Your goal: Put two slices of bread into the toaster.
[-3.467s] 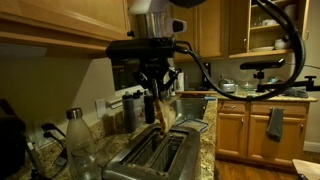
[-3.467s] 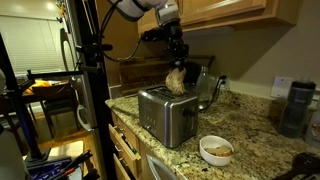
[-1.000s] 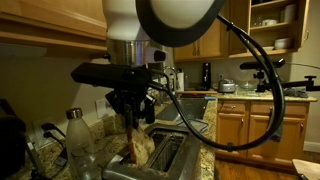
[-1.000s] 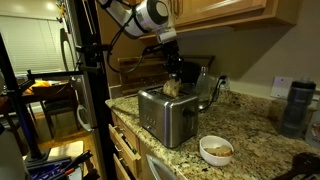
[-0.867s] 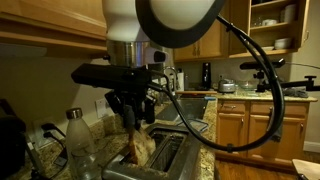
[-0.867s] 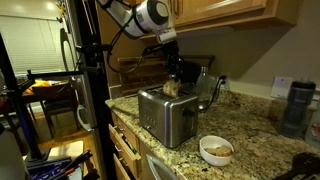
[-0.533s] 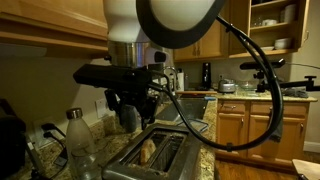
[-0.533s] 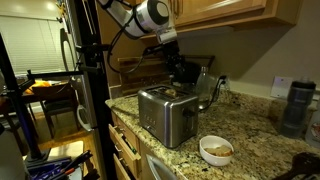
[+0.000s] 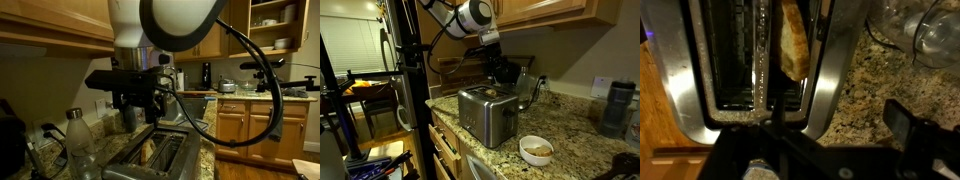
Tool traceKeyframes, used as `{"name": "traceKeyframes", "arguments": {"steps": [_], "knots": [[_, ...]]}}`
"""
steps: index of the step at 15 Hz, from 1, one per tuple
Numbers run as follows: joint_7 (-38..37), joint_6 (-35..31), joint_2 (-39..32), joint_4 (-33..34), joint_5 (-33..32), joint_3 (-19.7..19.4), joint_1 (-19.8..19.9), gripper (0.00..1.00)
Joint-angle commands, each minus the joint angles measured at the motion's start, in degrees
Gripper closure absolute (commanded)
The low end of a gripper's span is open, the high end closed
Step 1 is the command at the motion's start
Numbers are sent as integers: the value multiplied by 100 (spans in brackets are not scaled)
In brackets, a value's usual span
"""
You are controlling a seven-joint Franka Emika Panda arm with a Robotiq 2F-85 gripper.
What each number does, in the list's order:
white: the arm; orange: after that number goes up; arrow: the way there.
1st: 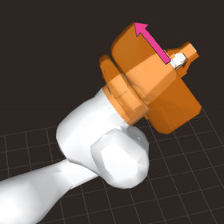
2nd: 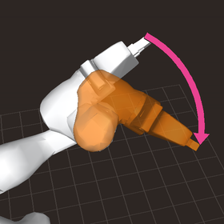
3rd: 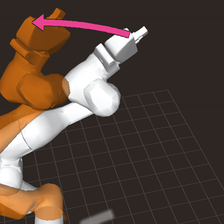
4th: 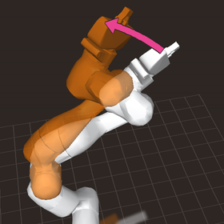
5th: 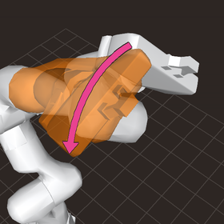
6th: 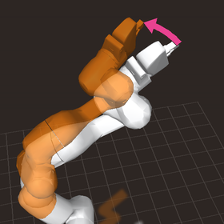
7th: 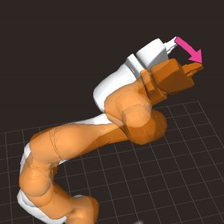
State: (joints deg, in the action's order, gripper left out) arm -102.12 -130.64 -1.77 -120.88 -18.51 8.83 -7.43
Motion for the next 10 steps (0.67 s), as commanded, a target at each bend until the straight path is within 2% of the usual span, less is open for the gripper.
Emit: {"name": "traceKeyframes", "arguments": {"steps": [1, 7, 10], "knots": [[38, 13, -4, 10, 11, -58, -49, 0], [1, 4, 45, -4, 50, -79, -32, 0], [-100, 8, 210, -106, -131, -177, 33, 0]]}}
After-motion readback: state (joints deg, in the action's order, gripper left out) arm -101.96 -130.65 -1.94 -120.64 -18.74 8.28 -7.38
